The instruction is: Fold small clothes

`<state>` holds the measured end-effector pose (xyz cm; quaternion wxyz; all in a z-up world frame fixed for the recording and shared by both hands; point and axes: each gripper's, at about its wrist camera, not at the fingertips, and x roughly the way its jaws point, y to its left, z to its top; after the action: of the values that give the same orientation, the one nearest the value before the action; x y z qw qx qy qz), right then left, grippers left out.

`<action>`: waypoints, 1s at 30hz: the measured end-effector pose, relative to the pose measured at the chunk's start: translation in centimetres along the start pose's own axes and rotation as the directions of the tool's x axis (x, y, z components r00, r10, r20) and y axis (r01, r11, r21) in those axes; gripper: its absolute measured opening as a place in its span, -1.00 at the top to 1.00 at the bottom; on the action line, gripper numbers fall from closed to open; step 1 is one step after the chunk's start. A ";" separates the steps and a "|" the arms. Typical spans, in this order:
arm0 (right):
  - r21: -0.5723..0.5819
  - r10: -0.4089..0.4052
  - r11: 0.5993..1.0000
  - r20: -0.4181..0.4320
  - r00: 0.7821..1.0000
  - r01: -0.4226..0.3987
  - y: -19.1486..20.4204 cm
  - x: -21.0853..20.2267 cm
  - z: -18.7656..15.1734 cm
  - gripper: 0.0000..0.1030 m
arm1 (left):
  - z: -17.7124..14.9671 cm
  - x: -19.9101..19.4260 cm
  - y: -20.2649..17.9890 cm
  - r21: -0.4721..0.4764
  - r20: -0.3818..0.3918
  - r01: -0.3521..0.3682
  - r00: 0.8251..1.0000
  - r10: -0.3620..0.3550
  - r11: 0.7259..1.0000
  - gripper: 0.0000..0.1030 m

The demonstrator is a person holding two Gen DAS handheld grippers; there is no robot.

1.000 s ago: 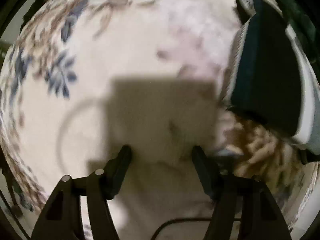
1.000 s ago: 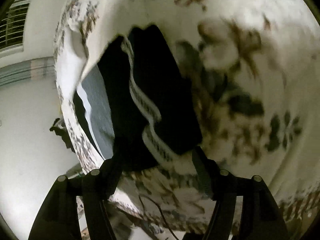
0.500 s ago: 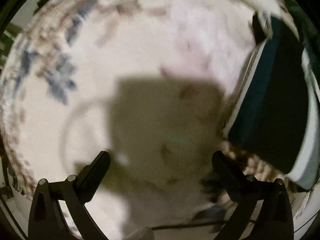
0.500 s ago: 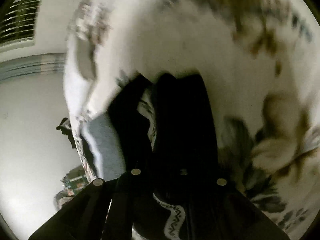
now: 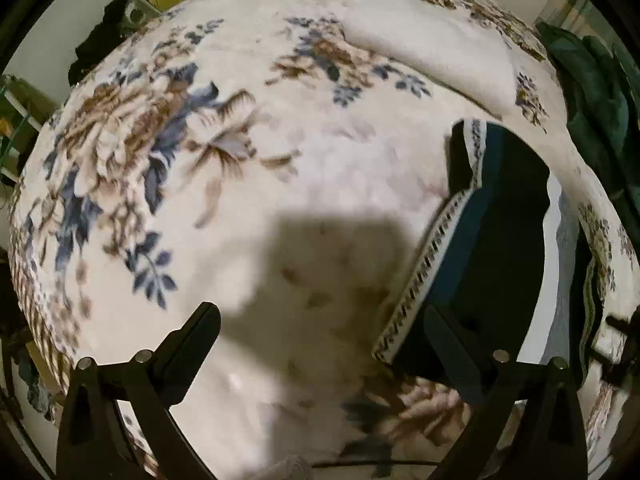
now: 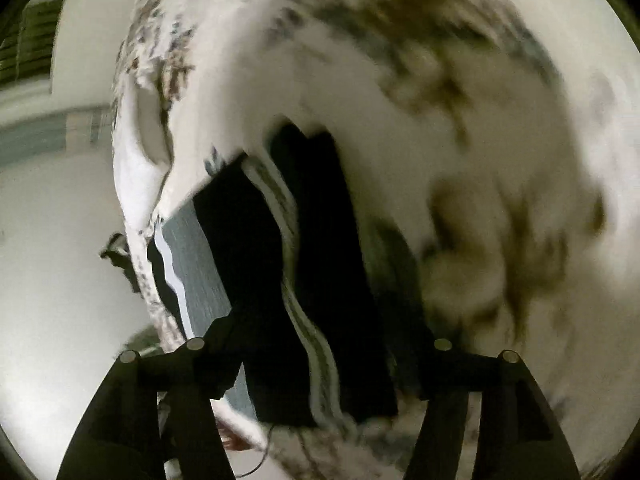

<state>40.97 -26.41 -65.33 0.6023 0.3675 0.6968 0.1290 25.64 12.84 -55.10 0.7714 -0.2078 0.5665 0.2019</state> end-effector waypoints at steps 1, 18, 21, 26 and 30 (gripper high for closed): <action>0.027 0.012 1.000 -0.026 1.000 -0.011 -0.9 0.7 -0.8 -0.28 | -0.2 0.0 0.0 -0.001 -0.010 0.004 1.000 -0.004 1.000 -1.00; 0.489 0.428 0.740 0.189 0.884 -0.462 -8.0 8.6 -9.2 -0.42 | -3.0 -0.5 -0.4 -0.058 -0.076 0.024 0.997 -0.029 0.998 -1.00; 0.342 0.323 0.849 0.268 0.908 -0.403 -5.7 5.0 -8.8 0.60 | -2.7 -0.9 -0.3 -0.064 -0.058 0.026 0.998 -0.029 0.998 -1.00; 0.049 0.210 0.970 0.336 0.918 -0.239 0.6 -0.2 -9.5 0.70 | -2.4 -1.4 0.1 -0.080 -0.035 0.030 0.999 -0.033 0.996 -1.00; -0.091 0.111 0.992 0.366 0.924 -0.084 2.9 -2.0 -9.4 0.71 | -2.0 -1.7 0.3 -0.090 -0.023 0.040 0.999 -0.042 0.995 -1.00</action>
<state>33.20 -23.23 -59.74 0.7288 0.3969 0.5464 0.1129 23.39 11.89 -54.04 0.7582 -0.2562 0.5622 0.2085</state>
